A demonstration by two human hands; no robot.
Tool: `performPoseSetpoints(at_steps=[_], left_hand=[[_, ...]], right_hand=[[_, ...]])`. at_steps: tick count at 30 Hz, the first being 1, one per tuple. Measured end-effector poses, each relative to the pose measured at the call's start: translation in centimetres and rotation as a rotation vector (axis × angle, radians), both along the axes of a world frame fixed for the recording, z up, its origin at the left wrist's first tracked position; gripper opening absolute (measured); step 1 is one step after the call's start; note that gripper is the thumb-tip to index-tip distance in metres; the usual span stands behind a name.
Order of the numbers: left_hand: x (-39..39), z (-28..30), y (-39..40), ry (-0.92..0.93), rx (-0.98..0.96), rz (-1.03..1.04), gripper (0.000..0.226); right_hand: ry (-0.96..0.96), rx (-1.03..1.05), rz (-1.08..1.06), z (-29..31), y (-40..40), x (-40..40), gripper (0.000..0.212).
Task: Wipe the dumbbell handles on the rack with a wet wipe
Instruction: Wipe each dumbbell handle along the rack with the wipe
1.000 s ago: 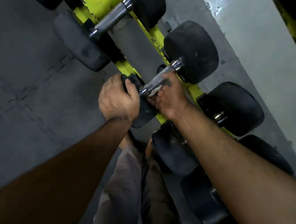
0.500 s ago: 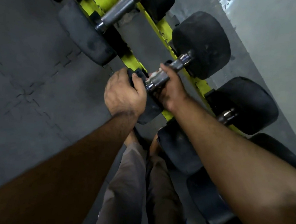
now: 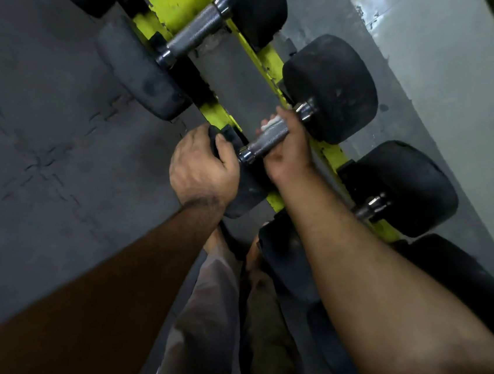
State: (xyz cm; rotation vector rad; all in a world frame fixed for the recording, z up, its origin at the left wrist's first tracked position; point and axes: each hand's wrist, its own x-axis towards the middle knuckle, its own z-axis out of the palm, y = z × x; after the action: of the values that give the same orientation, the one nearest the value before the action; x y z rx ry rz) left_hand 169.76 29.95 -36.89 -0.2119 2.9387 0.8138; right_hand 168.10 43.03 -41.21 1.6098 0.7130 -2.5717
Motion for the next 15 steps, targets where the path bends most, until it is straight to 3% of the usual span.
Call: performPoseSetpoints(at_steps=[3, 7, 11, 15], left_hand=[[0.0, 0.0, 0.1, 0.007, -0.003, -0.002, 0.048], [-0.1, -0.3, 0.0, 0.01, -0.011, 0.007, 0.048], [0.0, -0.1, 0.0, -0.002, -0.006, -0.003, 0.047], [-0.1, -0.1, 0.0, -0.003, -0.013, -0.005, 0.044]], right_hand=[[-0.038, 0.004, 0.135, -0.1, -0.1, 0.5, 0.015], [0.005, -0.027, -0.045, 0.2, 2.0, -1.2, 0.026], [0.032, -0.052, 0.033, 0.0, 2.2, -0.7, 0.026], [0.067, -0.068, -0.027, 0.3, 1.5, -0.5, 0.024]])
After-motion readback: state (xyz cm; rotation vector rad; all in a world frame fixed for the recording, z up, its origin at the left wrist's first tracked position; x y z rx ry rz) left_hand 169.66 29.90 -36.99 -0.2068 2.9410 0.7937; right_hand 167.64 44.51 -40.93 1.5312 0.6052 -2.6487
